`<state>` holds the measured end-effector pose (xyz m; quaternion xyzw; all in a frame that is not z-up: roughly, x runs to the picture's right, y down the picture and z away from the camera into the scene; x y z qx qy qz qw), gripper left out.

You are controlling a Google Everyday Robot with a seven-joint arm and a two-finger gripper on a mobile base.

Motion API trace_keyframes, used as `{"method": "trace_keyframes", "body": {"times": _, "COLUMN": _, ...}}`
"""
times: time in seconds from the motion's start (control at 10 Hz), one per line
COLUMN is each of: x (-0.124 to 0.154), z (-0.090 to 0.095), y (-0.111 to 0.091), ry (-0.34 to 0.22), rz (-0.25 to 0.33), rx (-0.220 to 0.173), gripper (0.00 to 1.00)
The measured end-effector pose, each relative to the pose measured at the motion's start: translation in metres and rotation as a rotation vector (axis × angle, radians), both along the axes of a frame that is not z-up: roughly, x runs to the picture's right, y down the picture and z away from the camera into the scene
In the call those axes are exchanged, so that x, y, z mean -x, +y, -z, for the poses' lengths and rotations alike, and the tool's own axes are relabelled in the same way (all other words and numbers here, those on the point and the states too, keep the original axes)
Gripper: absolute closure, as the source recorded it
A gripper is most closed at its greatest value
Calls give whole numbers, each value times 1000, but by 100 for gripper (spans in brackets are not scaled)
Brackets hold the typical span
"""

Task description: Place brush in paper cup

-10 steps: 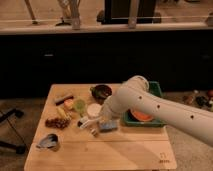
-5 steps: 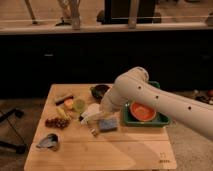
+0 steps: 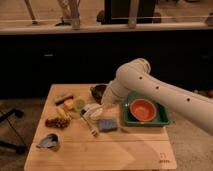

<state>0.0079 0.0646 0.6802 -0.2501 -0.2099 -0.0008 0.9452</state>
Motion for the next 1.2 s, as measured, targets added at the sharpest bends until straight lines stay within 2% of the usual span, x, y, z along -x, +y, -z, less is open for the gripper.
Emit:
{"method": "trace_keyframes", "body": {"times": 0.6, "x": -20, "z": -24, "y": -24, "ry": 40, "rz": 48, "rx": 52, "gripper": 99}}
{"method": "trace_keyframes", "body": {"times": 1.2, "x": -5, "z": -35, "y": -21, "ry": 84, "rz": 151, "rx": 83, "gripper": 99}}
